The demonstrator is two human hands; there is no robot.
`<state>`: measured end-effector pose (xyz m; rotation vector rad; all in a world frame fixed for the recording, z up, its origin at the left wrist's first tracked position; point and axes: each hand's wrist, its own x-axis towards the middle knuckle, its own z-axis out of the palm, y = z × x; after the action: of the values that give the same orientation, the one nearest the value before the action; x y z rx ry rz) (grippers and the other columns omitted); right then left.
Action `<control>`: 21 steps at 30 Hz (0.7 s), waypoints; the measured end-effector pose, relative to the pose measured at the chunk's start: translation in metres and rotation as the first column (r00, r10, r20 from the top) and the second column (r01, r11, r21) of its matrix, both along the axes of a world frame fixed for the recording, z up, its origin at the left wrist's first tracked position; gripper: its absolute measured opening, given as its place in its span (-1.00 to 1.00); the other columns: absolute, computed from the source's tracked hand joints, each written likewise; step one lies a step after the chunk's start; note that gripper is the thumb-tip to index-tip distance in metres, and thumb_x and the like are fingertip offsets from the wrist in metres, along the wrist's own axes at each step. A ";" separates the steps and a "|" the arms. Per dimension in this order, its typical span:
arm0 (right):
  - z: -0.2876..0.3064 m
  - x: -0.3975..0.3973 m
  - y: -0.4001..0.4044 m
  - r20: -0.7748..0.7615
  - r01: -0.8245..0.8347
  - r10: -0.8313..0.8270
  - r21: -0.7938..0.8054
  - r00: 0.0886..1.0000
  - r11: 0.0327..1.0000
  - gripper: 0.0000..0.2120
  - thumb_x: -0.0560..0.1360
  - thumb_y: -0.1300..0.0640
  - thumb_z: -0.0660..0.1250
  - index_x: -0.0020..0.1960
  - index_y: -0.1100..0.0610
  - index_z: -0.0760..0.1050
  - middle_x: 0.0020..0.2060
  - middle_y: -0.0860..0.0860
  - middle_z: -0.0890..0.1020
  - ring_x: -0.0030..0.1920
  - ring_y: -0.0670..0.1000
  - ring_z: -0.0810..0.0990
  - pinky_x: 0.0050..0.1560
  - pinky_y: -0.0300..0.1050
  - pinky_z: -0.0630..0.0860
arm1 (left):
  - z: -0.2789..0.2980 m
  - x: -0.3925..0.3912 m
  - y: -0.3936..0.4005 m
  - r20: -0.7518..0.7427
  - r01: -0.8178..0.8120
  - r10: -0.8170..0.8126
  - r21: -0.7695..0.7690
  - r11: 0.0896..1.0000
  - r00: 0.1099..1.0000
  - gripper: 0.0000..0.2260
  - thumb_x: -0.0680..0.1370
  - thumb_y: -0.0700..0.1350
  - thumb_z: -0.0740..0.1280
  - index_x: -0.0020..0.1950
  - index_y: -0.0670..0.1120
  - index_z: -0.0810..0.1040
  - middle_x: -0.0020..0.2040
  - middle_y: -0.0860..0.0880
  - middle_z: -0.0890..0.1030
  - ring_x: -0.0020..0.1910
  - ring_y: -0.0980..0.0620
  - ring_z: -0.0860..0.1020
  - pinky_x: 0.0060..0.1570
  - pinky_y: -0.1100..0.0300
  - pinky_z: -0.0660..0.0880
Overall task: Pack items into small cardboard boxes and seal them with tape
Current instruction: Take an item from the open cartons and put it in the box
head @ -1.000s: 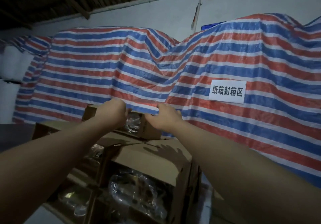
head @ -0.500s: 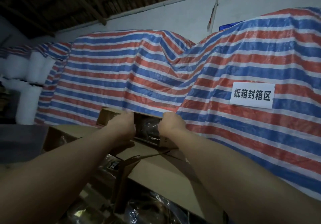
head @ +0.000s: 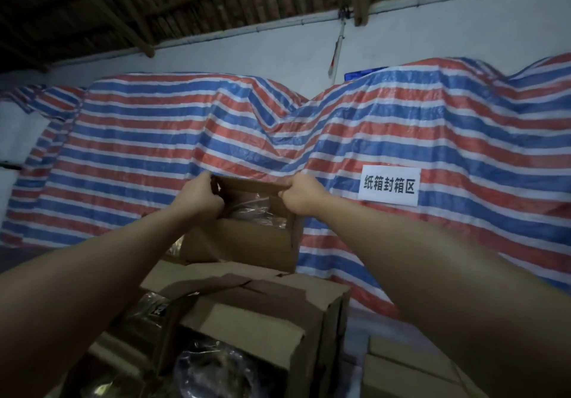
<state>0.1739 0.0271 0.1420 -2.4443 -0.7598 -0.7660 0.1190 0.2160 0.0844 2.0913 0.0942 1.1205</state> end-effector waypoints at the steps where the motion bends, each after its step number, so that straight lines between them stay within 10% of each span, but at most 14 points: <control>1: 0.005 -0.010 -0.015 -0.012 0.002 -0.002 0.012 1.000 1.000 -0.82 0.61 0.18 0.26 0.07 0.24 0.60 -0.02 0.15 0.65 -0.02 0.12 0.62 -0.04 -0.02 0.59 | 0.006 -0.009 -0.010 0.021 0.022 -0.021 -0.029 0.999 1.000 -0.70 0.58 -0.28 0.26 0.30 -0.10 0.42 0.11 -0.12 0.53 0.07 -0.09 0.53 0.02 0.04 0.53; 11: 0.029 -0.146 -0.192 -0.301 0.091 -0.066 0.069 0.951 0.993 -0.81 0.65 0.13 0.23 0.14 0.20 0.56 -0.09 0.14 0.68 -0.14 0.05 0.67 0.02 0.02 0.66 | 0.029 -0.132 -0.133 -0.133 0.672 -0.721 -0.279 0.686 0.680 -0.81 0.64 -0.09 0.20 0.16 -0.17 0.47 -0.03 -0.16 0.52 -0.07 -0.10 0.48 -0.01 0.07 0.47; 14: 0.019 -0.180 -0.238 -0.404 0.131 -0.087 0.084 0.911 0.988 -0.82 0.65 0.14 0.26 0.13 0.23 0.56 -0.22 0.09 0.67 -0.33 -0.02 0.66 -0.26 -0.09 0.62 | 0.009 -0.152 -0.171 -0.083 0.735 -0.825 -0.410 0.540 0.560 -0.79 0.61 -0.05 0.25 0.14 -0.15 0.48 -0.11 -0.13 0.56 -0.16 -0.05 0.52 -0.09 0.09 0.47; 21: -0.038 -0.217 -0.320 -0.586 0.213 -0.077 0.166 0.807 0.963 -0.74 0.65 0.16 0.26 0.28 0.29 0.48 -0.05 0.16 0.62 -0.23 0.06 0.65 -0.24 -0.06 0.62 | -0.054 -0.168 -0.264 0.067 0.668 -0.860 -0.661 0.342 0.506 -0.78 0.49 -0.01 0.36 0.02 -0.13 0.58 -0.27 -0.09 0.68 -0.32 -0.01 0.65 -0.22 0.10 0.60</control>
<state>-0.0429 -0.2925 0.1044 -2.3440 -0.2330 -0.1127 -0.0487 -0.0480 0.0305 1.3456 -0.3495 0.0906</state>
